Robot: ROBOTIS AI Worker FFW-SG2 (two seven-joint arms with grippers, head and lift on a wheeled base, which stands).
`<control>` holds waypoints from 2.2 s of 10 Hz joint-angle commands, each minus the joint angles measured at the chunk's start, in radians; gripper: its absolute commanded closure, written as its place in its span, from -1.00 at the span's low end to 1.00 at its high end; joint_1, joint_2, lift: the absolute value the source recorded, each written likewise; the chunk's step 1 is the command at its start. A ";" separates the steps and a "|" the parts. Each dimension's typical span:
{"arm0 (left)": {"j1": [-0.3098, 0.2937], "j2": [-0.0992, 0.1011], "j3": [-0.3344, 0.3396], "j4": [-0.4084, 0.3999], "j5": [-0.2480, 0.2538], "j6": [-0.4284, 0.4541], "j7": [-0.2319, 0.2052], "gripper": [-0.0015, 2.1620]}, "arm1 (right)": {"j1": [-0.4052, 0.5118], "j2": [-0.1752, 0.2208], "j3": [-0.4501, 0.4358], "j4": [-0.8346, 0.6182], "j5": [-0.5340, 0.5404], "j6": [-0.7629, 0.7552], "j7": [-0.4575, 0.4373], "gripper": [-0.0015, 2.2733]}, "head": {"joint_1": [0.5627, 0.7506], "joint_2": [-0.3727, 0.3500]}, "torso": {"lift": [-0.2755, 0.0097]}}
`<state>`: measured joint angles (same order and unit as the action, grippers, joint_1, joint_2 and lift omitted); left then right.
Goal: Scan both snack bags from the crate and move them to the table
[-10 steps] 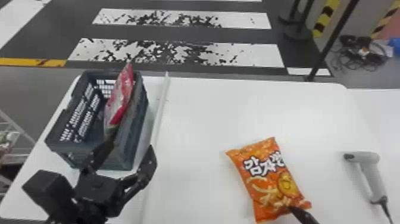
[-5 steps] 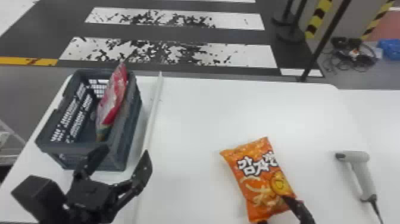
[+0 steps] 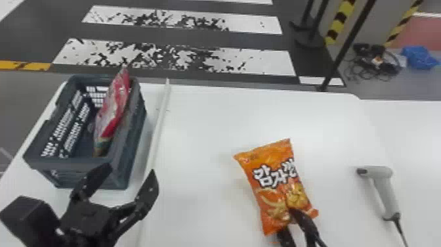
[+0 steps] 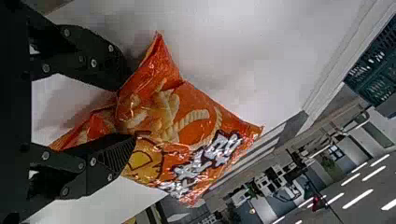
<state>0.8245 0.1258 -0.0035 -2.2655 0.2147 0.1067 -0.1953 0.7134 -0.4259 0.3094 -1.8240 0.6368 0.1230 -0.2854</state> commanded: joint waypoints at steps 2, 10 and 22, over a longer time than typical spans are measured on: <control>-0.010 0.000 0.007 0.006 0.011 0.003 -0.003 -0.93 | 0.046 0.001 -0.096 -0.120 -0.192 -0.065 0.020 0.98 | 0.41 -0.13 | 0.32; -0.053 -0.003 -0.032 0.057 0.011 -0.006 -0.015 -0.93 | -0.008 0.414 -0.705 -0.351 -1.517 0.788 0.712 0.98 | 0.41 -0.23 | 0.32; -0.059 -0.003 -0.058 0.058 0.008 -0.018 -0.030 -0.93 | -0.042 0.427 -0.843 -0.235 -1.569 0.659 0.437 -0.97 | 0.41 -0.80 | 0.32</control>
<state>0.7654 0.1227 -0.0580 -2.2084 0.2239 0.0883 -0.2255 0.6698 0.0000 -0.5303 -2.0527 -0.9386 0.7838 0.1522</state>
